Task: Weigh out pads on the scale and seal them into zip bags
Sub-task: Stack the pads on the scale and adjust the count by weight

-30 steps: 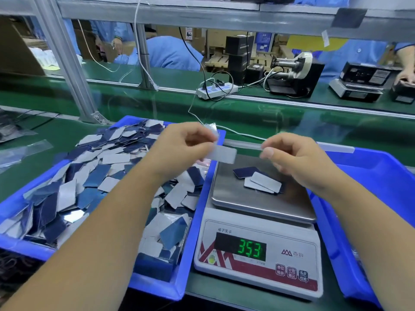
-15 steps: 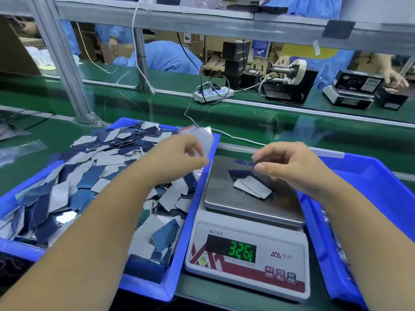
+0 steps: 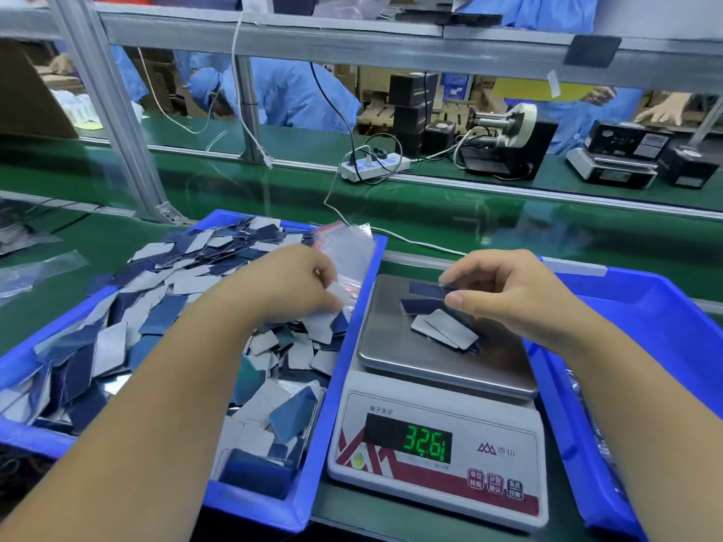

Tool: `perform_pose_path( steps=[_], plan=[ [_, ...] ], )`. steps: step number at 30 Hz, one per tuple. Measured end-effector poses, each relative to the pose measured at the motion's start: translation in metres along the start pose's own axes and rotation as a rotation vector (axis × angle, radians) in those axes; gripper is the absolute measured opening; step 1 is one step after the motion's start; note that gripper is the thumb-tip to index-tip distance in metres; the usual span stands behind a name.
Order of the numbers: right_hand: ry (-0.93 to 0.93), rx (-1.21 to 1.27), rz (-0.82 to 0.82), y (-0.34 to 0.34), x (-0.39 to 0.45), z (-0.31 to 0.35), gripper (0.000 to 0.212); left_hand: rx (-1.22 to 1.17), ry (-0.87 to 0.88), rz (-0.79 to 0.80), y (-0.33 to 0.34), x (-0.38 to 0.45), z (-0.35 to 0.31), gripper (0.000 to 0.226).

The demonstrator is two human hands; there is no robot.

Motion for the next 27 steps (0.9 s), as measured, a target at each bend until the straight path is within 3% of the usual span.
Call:
perform_pose_path(
  steps=[2,6,12,15,17,19,23,27],
  plan=[
    [-0.027,0.051,-0.002,0.003,-0.001,0.001,0.02,-0.26,0.036,-0.037,0.006,0.003,-0.013,0.016],
    [-0.103,0.042,-0.045,0.009,-0.002,0.005,0.022,-0.702,0.028,0.096,0.029,0.009,-0.041,0.009],
    [-0.156,0.044,-0.141,0.01,0.0,0.007,0.025,-1.113,0.097,0.266,0.043,0.008,-0.055,0.017],
    [-0.145,-0.006,-0.186,0.011,0.002,0.006,0.024,-1.253,0.093,0.25,0.045,0.007,-0.054,0.023],
    [-0.137,-0.006,-0.209,0.01,0.003,0.005,0.026,-1.282,0.069,0.2,0.047,0.008,-0.054,0.022],
    [-0.134,0.059,-0.208,0.008,0.003,0.006,0.026,-1.158,0.088,0.111,0.047,0.009,-0.054,0.019],
    [-0.119,0.286,-0.195,0.005,0.004,0.007,0.028,-1.163,0.182,0.044,0.047,0.012,-0.053,0.041],
    [-0.132,0.155,-0.194,0.007,0.004,0.005,0.021,-1.159,0.235,0.127,0.046,0.008,-0.052,0.023]
  ],
)
Point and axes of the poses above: each hand's wrist, its own x-axis towards the middle knuckle, its own y-axis out of the palm, z = x × y, the point moved 1 cm from there along x, towards the middle knuckle, and after that the axes turned 5 degrees about y, right-handed, at the moved point
